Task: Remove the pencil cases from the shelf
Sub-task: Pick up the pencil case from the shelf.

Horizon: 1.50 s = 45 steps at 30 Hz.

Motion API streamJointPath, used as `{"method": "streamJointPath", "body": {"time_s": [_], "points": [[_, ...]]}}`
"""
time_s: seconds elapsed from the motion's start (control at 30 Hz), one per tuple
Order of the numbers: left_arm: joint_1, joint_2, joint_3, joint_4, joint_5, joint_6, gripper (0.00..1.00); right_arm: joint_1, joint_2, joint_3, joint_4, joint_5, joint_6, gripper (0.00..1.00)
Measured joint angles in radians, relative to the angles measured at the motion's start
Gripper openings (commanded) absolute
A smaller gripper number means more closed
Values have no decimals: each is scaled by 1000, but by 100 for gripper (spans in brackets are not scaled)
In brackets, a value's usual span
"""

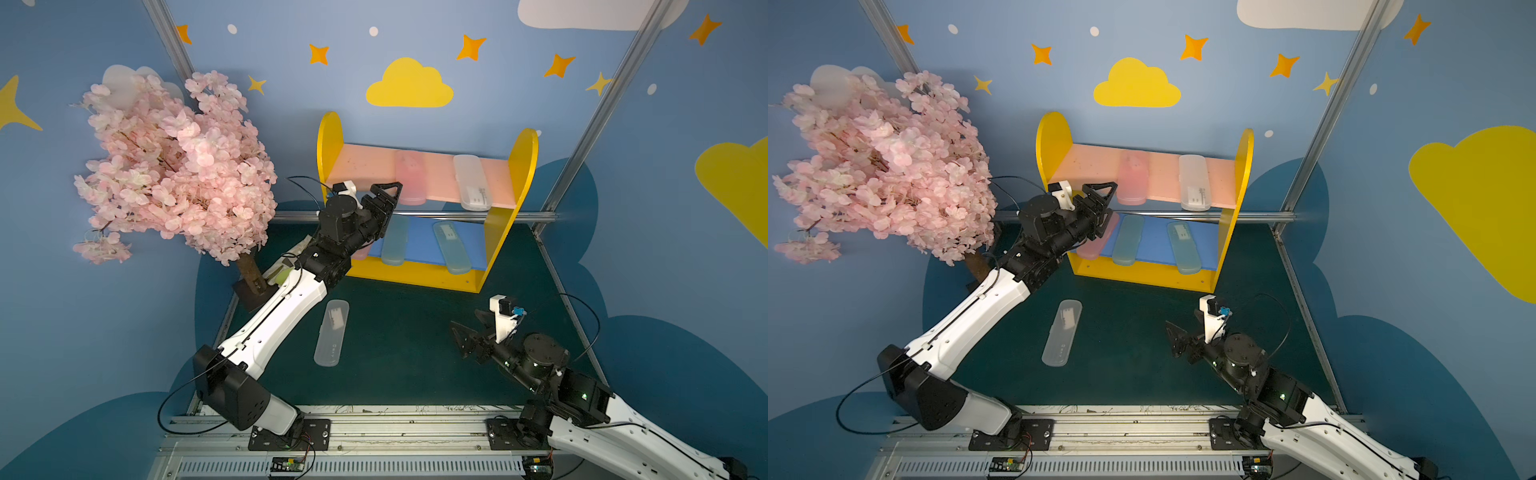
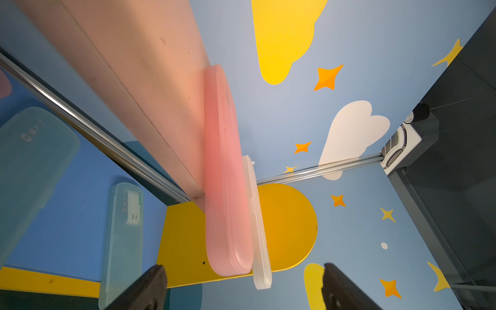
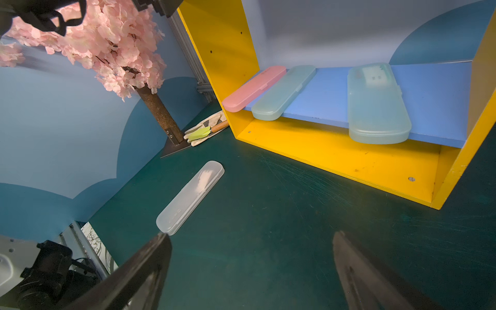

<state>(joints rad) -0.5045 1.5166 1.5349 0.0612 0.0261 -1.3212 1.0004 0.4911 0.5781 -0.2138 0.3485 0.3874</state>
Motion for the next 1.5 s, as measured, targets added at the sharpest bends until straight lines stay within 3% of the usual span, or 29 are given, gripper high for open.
{"method": "streamJointPath", "body": {"time_s": [0.3,1.27,1.5], "points": [[7,109,88,-1,60,-24,80,-1,-8,-2,0,4,-4,99],[14,153,119,63,108,-71,17,-5,-64,-16,-5,27,-8,98],[20,140,74,123,128,-70,10,-5,-66,-15,-15,29,-10,99]]}}
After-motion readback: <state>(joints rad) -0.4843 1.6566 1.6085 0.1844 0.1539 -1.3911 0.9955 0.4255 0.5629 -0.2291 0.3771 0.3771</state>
